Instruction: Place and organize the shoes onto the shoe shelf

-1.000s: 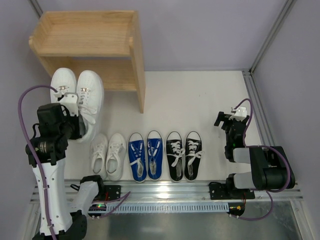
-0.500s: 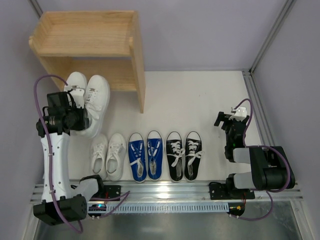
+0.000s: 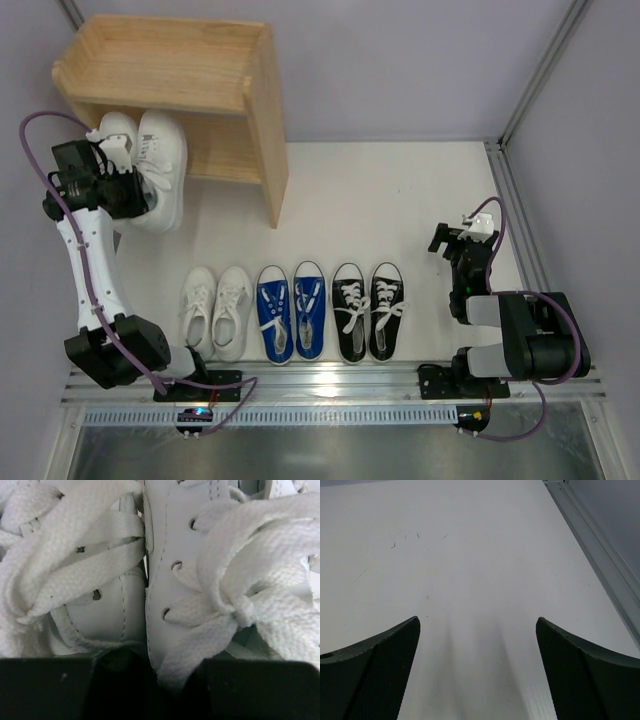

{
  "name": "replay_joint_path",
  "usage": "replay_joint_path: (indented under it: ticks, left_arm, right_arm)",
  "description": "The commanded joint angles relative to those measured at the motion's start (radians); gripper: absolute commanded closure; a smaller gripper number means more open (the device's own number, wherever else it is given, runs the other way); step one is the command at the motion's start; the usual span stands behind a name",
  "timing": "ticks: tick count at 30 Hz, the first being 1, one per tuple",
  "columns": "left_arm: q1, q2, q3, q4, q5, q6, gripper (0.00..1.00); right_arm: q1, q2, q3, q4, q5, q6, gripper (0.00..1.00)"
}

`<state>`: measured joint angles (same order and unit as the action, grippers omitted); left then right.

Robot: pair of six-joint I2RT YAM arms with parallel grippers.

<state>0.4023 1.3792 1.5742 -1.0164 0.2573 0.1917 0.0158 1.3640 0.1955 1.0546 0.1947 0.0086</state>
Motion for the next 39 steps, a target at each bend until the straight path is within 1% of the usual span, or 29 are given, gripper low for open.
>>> replay_joint_path:
  ticks: [1,4,8,11,13,15,17,20,23,24,26,27,28,30,32,35,39]
  left_arm:
    - [0.01,-0.049,0.127,0.306,0.086,-0.003,1.0]
    - [0.01,-0.046,0.142,0.317,0.135,-0.001,1.0]
    - [0.012,-0.011,0.176,0.285,0.204,-0.008,1.0]
    - [0.006,0.009,0.164,0.265,0.255,-0.015,1.0]
    - [-0.02,0.001,0.139,0.271,0.24,-0.009,1.0]
    - [-0.057,-0.006,0.097,0.298,0.196,-0.003,1.0]
    - [-0.075,-0.006,0.087,0.302,0.183,-0.005,1.0]
    - [-0.126,-0.006,0.098,0.28,0.174,-0.018,1.0]
    - [-0.221,-0.025,0.069,0.25,0.146,-0.031,1.0]
    - [-0.288,-0.032,0.052,0.243,0.131,-0.034,1.0]
    - [-0.357,-0.057,-0.012,0.254,0.074,-0.043,1.0]
    - [-0.434,-0.06,-0.028,0.259,0.051,-0.055,1.0]
    - [-0.465,-0.058,-0.043,0.266,0.016,-0.064,1.0]
    - [-0.538,-0.036,-0.034,0.263,0.002,-0.096,1.0]
    - [-0.594,-0.006,0.012,0.251,-0.018,-0.122,1.0]
    - [-0.606,0.024,0.09,0.217,0.01,-0.141,1.0]
    - [-0.606,0.038,0.115,0.211,-0.016,-0.141,1.0]
  right_arm:
    - [0.0,0.001,0.001,0.081,-0.005,-0.005,0.03]
    - [0.0,0.0,0.001,0.081,-0.006,-0.006,0.03]
    - [0.0,0.001,-0.001,0.081,-0.005,-0.004,0.03]
    - [0.0,0.001,-0.001,0.081,-0.005,-0.004,0.02]
    - [0.0,0.0,0.001,0.081,-0.005,-0.004,0.03]
    - [0.0,0.001,0.001,0.081,-0.005,-0.005,0.03]
    - [0.0,0.0,0.001,0.079,-0.005,-0.004,0.03]
    - [0.001,0.0,0.001,0.081,-0.006,-0.005,0.03]
    - [0.001,0.001,0.001,0.081,-0.006,-0.004,0.03]
    - [0.0,0.001,0.001,0.081,-0.005,-0.004,0.03]
    - [0.0,0.001,0.001,0.079,-0.006,-0.004,0.03]
    - [0.0,0.001,-0.001,0.081,-0.005,-0.005,0.03]
    - [0.0,0.001,0.001,0.079,-0.006,-0.004,0.03]
    - [0.001,0.0,0.001,0.081,-0.008,-0.004,0.03]
    - [0.0,0.001,0.001,0.081,-0.005,-0.004,0.02]
    - [0.001,0.0,-0.001,0.081,-0.005,-0.006,0.03]
    - [0.001,0.001,0.001,0.079,-0.005,-0.004,0.03]
